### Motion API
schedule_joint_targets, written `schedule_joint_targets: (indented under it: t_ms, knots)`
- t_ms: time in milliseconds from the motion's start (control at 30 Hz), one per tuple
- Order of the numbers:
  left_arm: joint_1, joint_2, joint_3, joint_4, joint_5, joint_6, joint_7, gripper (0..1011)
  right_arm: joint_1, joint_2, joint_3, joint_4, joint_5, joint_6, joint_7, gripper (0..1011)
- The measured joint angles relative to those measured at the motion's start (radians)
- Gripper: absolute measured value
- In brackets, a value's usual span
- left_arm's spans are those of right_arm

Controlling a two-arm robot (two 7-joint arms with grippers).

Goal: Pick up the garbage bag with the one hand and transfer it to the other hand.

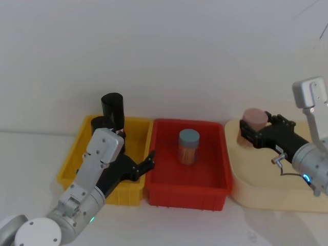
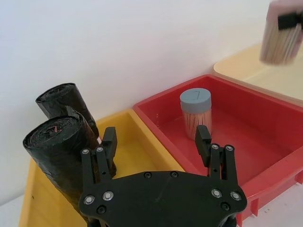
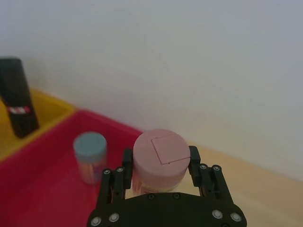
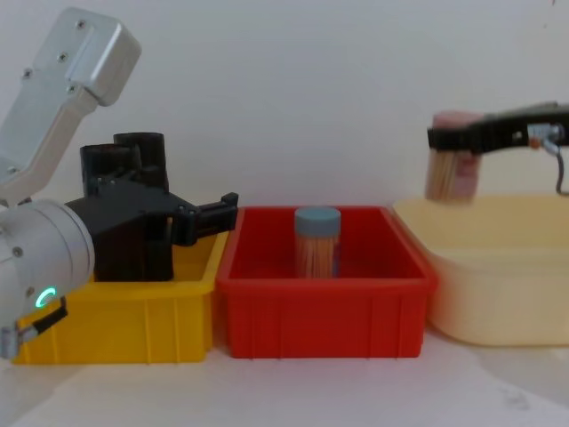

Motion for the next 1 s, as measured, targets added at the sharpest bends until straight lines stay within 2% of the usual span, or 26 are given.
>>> schedule_joint_targets:
  t_ms: [400,467,800,1000]
  knots:
    - [0.000,0.000,0.000,0.000,0.000,0.000,0.000,1000,0.008,-0.010,-0.027,0.080,-0.071,0.015,-0.068,682]
    - [0.000,0.000,0.000,0.000,0.000,0.000,0.000,1000,0.010,-0.012,-0.029,0.089,-0.080,0.015,-0.076,708]
    - [0.000,0.000,0.000,0.000,0.000,0.000,0.000,1000,0.015,-0.018,-0.036,0.115,-0.104,0.014,-0.097,983]
    - [0.000,0.000,0.000,0.000,0.000,0.000,0.000,1000,0.016,-0.020,-0.039,0.122,-0.110,0.013,-0.104,1004]
